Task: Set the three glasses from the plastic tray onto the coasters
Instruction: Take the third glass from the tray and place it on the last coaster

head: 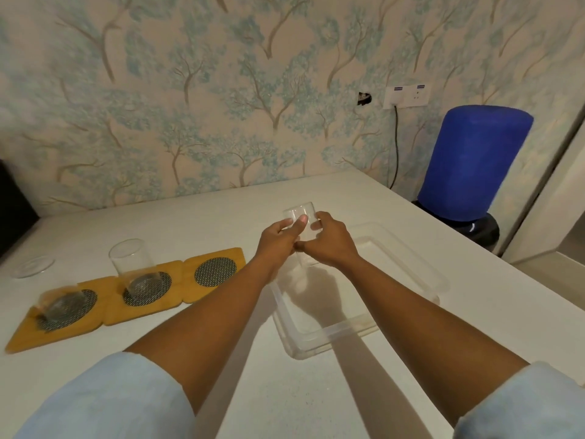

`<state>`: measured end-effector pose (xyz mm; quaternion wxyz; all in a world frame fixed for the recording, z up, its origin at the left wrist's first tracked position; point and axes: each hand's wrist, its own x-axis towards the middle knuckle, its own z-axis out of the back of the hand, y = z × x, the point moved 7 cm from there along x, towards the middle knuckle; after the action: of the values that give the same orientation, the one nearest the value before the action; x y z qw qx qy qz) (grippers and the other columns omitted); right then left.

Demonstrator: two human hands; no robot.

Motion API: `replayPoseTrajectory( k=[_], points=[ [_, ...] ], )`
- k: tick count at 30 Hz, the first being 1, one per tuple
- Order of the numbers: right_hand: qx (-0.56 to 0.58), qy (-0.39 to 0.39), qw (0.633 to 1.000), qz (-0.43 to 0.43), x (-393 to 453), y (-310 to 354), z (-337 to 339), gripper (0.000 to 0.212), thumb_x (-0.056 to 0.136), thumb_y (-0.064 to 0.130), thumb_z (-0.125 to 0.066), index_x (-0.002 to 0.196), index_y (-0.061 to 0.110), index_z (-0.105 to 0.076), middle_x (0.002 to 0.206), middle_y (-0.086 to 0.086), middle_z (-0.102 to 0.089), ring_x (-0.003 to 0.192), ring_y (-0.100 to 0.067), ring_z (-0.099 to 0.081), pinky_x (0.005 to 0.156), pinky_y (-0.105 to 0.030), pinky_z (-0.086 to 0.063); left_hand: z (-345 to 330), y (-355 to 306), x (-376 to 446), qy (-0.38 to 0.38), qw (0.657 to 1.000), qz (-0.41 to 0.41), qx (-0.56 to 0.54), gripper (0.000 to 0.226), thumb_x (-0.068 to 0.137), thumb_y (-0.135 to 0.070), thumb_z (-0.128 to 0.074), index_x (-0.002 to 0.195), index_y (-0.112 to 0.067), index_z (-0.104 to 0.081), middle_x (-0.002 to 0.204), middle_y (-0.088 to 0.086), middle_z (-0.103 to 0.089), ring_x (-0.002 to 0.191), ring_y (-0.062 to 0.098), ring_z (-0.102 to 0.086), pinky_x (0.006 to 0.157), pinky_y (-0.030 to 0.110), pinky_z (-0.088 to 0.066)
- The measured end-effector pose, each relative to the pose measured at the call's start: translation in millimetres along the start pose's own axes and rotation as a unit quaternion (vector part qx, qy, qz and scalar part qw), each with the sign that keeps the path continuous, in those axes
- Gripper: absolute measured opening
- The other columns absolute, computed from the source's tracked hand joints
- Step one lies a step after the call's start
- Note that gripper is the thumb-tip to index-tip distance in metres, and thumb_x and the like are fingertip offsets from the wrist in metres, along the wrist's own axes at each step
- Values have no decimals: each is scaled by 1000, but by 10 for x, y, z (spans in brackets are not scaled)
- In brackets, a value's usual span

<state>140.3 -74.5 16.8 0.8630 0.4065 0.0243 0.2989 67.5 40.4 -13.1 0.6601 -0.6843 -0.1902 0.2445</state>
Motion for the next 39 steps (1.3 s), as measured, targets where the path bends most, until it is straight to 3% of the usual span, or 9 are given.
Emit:
replayPoseTrajectory(
  k=[7,11,16,19,23,27,31,35,39],
  points=[
    [50,33,997,45,-34,488,-448,93,64,48,-80,141,15,-38,129,-2,-59,112,-23,-61,87,-38,-54,659,-134,-212,-64,998,-21,2,68,80,-50,-75,136,-17,-54,124,5,-64,107,18,-65,103,41,-50],
    [79,63,993,66,-58,720,-703,94,65,43,-82,142,12,-37,131,-5,-58,109,-22,-61,83,-34,-52,993,-192,-320,-93,995,-35,21,65,82,-46,-76,136,-18,-54,125,4,-62,111,20,-62,102,39,-50],
    [101,90,987,86,-72,951,-975,87,67,37,-84,138,9,-41,131,-7,-58,113,-24,-59,86,-34,-52,1327,-212,-393,-130,989,-53,53,63,82,-42,-77,136,-19,-53,131,3,-61,117,18,-60,77,21,-48],
    [104,90,985,102,-64,1057,-1101,70,66,33,-84,124,8,-52,121,-7,-61,109,-24,-58,86,-37,-52,1490,-221,-405,-156,983,-65,77,65,80,-39,-79,136,-18,-53,131,1,-60,115,16,-59,71,17,-46],
    [116,91,982,116,-29,1137,-1245,57,67,29,-83,112,8,-57,110,-5,-63,102,-23,-59,80,-34,-51,1653,-196,-379,-174,978,-65,99,69,78,-39,-81,136,-17,-52,133,1,-59,117,17,-58,87,28,-52],
    [117,100,981,121,26,1141,-1374,71,68,29,-83,128,7,-52,119,-9,-62,104,-23,-58,78,-29,-47,1766,-137,-322,-188,974,-60,107,73,75,-40,-83,136,-16,-51,135,2,-59,123,20,-57,101,39,-50],
    [116,119,980,107,102,1086,-1510,84,69,30,-83,141,9,-43,127,-11,-60,114,-27,-57,87,-33,-49,1848,-38,-247,-191,973,-58,116,78,73,-41,-84,138,-15,-49,138,3,-58,123,18,-56,100,36,-50],
    [116,131,980,92,149,1008,-1632,86,70,27,-82,143,10,-41,124,-12,-61,110,-25,-58,85,-31,-50,1884,62,-166,-192,973,-56,113,73,73,-37,-85,135,-16,-51,135,3,-58,115,15,-56,94,30,-49],
    [111,142,980,85,186,960,-1734,84,71,27,-81,143,9,-41,123,-11,-61,101,-19,-56,79,-25,-45,1911,149,-107,-188,974,-53,114,71,75,-32,-85,135,-14,-51,135,4,-58,117,15,-55,97,29,-47]
  ],
)
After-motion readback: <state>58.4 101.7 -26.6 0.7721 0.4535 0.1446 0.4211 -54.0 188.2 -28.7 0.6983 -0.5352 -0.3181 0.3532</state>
